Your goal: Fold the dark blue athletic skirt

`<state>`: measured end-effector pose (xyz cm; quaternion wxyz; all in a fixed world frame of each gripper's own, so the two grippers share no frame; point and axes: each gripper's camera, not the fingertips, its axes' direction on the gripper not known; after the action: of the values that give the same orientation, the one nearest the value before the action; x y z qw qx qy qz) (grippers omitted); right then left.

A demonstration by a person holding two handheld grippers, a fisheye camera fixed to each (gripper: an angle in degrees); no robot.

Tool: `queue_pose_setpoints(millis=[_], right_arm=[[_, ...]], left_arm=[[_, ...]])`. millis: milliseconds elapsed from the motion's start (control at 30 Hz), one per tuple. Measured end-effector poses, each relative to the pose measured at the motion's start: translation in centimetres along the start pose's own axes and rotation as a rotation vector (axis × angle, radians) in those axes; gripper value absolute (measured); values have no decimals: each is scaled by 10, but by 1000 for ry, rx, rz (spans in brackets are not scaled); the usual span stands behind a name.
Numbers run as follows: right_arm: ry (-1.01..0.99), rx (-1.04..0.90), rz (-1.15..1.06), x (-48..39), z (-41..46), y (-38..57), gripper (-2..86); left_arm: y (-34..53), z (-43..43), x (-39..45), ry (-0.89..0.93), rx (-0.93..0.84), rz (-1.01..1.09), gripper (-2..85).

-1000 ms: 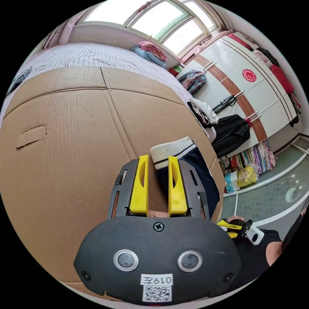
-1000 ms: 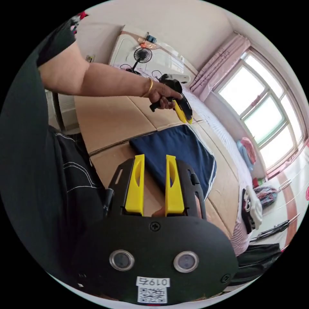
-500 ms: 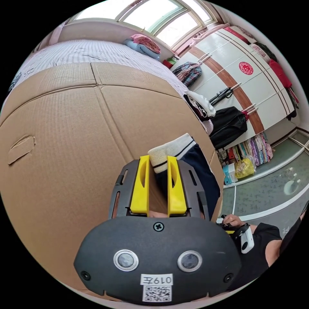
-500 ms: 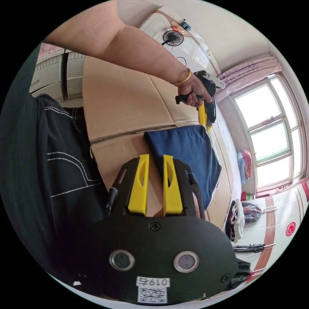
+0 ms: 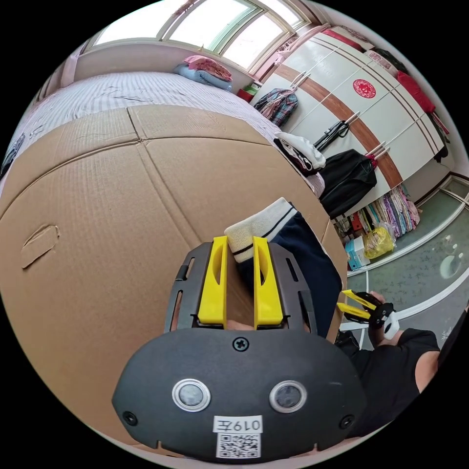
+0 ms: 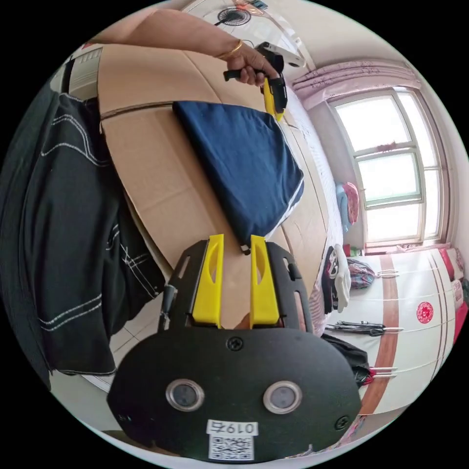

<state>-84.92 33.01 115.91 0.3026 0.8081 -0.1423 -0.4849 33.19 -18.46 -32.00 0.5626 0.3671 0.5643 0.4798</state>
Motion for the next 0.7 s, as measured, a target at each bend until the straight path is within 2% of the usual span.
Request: queue_pose_setpoints(millis=[133,233,300,400,500,700], right_arm=[[53,21,-148,-18,12,-20,76],[154,-18,-226,-26,31,-32,31],[151,-10,-258,-26,36,-36,14],[158,5,-244,-10,44,-36,0],[249,16,-220,10,63,-29,-4],[225,82,-163,61,108,-40,-6]], left_arm=[[6,0,-1,-28,1,34,69],[13,-1,-8,-20,10,36,66],[17,-2,-12,-6,16,39,61],[29,-10,-17,33,41,41,48],[53,-25,-19,67,82,21,31],[126,-71,-4,-77,190,-38,19]])
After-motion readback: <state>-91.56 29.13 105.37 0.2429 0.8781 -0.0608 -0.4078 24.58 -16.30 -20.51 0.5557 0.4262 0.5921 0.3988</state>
